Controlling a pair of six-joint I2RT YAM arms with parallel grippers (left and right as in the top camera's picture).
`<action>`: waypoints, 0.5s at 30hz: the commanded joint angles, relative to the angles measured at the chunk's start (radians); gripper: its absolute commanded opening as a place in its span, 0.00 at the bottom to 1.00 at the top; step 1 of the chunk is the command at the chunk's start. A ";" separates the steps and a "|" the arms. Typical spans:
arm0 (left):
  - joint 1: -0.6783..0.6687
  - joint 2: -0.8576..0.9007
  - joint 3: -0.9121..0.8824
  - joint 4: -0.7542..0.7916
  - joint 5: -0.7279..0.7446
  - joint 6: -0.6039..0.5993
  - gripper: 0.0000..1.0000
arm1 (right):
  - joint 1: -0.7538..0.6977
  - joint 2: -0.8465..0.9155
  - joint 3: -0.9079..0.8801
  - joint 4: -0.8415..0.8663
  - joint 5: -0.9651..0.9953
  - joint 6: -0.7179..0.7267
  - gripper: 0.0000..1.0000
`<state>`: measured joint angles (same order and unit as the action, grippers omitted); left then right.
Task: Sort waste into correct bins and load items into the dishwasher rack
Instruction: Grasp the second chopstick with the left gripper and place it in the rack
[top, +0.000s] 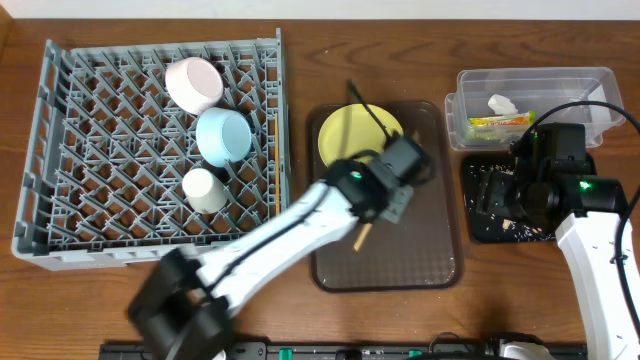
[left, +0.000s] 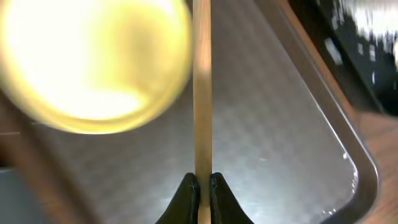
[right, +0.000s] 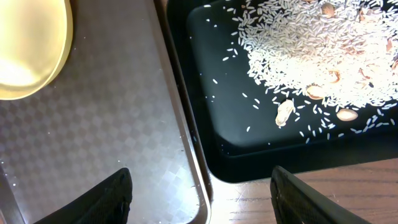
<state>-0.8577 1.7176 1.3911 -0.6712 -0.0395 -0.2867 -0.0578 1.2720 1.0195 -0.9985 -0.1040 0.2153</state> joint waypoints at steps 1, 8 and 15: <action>0.072 -0.057 0.008 -0.031 -0.105 0.025 0.07 | -0.001 -0.013 0.012 -0.001 0.003 -0.015 0.70; 0.315 -0.087 0.008 -0.060 -0.137 0.055 0.07 | -0.001 -0.013 0.012 -0.001 0.003 -0.015 0.70; 0.488 -0.080 0.008 -0.057 -0.111 0.055 0.06 | -0.001 -0.013 0.012 0.000 0.003 -0.015 0.70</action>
<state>-0.4244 1.6379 1.3911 -0.7277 -0.1566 -0.2523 -0.0578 1.2720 1.0195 -0.9985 -0.1040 0.2153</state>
